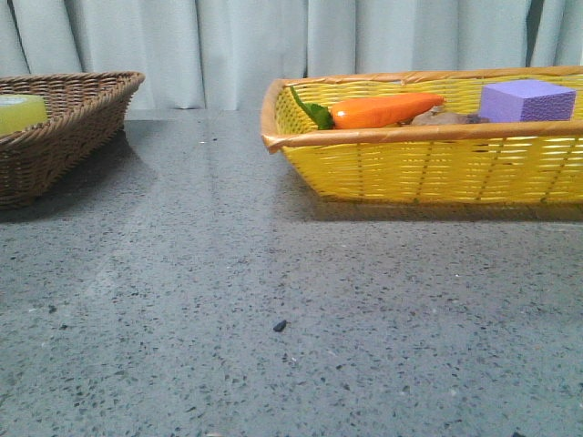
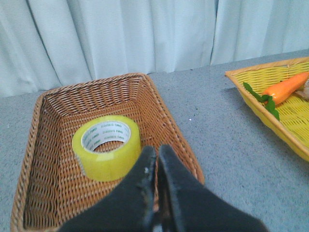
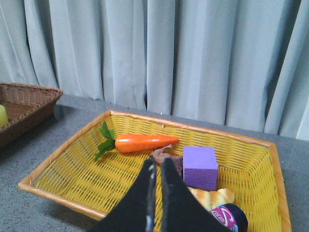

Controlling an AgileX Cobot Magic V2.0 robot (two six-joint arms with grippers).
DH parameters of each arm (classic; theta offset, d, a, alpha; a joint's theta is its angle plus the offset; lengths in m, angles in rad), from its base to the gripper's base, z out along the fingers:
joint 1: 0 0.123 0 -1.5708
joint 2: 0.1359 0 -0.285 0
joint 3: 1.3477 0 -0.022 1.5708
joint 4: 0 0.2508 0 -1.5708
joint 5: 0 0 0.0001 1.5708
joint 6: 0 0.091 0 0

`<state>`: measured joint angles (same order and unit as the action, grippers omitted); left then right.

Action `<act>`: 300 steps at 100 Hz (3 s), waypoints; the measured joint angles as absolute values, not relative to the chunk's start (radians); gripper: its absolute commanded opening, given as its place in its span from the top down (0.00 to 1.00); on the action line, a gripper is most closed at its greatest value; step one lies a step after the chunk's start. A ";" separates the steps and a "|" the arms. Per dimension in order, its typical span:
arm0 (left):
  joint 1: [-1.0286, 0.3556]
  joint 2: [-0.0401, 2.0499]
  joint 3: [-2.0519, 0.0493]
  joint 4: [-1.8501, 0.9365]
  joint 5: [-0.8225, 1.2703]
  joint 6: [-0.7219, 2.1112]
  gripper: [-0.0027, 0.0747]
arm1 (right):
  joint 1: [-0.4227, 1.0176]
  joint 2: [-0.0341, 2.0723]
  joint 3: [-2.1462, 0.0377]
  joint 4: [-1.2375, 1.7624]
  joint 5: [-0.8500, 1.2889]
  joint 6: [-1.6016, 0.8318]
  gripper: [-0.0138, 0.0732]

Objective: Transfer tape with both arms

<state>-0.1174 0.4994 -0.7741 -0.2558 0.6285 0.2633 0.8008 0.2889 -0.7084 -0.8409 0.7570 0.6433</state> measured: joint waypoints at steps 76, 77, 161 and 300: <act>-0.117 0.021 -0.483 -0.256 0.596 0.263 0.99 | 0.801 -0.015 -0.518 -0.903 0.748 0.646 0.92; -0.117 0.021 -0.483 -0.256 0.596 0.263 0.99 | 0.801 -0.015 -0.518 -0.903 0.748 0.646 0.92; -0.069 0.021 -0.163 -0.141 0.153 0.128 0.99 | 0.801 -0.015 -0.518 -0.905 0.748 0.646 0.92; -0.064 -0.007 0.003 0.069 0.329 -0.108 0.99 | 0.801 -0.015 -0.518 -0.905 0.748 0.648 0.92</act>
<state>-0.0645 -0.0065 0.0032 0.0693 0.3290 -0.1077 0.8008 -0.0153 -0.5177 -0.9052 0.7476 0.6478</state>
